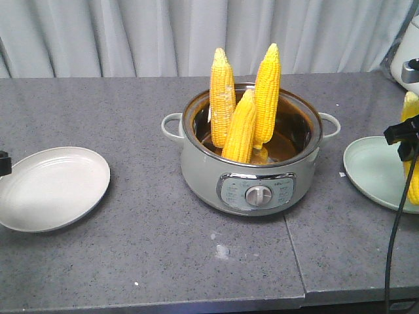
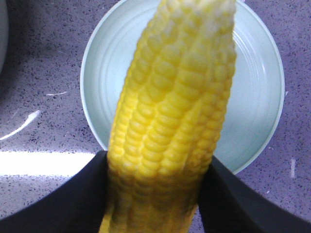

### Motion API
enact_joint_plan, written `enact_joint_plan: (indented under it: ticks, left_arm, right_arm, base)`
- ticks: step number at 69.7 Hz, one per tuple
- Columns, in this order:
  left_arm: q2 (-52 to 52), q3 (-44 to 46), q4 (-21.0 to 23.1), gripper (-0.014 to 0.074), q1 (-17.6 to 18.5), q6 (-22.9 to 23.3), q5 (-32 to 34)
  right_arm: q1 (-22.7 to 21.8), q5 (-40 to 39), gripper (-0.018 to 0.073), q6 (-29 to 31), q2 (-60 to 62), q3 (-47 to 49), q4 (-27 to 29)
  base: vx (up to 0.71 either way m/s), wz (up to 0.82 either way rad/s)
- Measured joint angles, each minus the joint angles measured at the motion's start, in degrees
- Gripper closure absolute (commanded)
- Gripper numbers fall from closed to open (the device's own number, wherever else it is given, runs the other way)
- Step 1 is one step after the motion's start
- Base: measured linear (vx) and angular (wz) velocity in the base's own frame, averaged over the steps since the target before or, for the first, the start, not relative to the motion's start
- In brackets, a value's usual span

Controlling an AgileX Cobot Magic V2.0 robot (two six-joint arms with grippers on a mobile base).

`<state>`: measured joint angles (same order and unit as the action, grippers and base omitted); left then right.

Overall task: Distribute corn equally
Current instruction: 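Move the left gripper over the pot toward a corn cob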

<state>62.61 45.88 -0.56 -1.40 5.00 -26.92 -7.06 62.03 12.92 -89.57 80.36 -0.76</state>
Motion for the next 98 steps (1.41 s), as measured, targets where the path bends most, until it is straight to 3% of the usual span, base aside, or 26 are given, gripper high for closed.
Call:
enact_joint_plan:
  ticks: [11, 22, 35, 66, 98]
  left_arm:
    - [0.0, 2.2, 0.1, 0.0096, 0.8, -1.3, -0.7]
    - [0.2, 6.9, 0.6, 0.0096, 4.2, -5.0, -2.1]
    - [3.2, 15.4, 5.5, 0.0096, 8.1, -6.6, -4.6]
    - [20.4, 36.7, 12.3, 0.0096, 17.6, -11.3, -15.0]
    - [40.4, 57.5, 13.7, 0.0096, 28.5, -12.5, -21.7]
  right_arm:
    - [0.0, 0.0, 0.0392, 0.0, 0.0, 0.0, 0.0]
    - [0.0, 0.0, 0.0392, 0.0, 0.0, 0.0, 0.0]
    - [0.0, 0.0, 0.0392, 0.0, 0.0, 0.0, 0.0]
    - [0.0, 0.0, 0.0392, 0.0, 0.0, 0.0, 0.0]
    - [0.0, 0.0, 0.0392, 0.0, 0.0, 0.0, 0.0]
  base:
    - [0.00, 0.00]
    - [0.00, 0.00]
    - [0.00, 0.00]
    - [0.00, 0.00]
    - [0.00, 0.00]
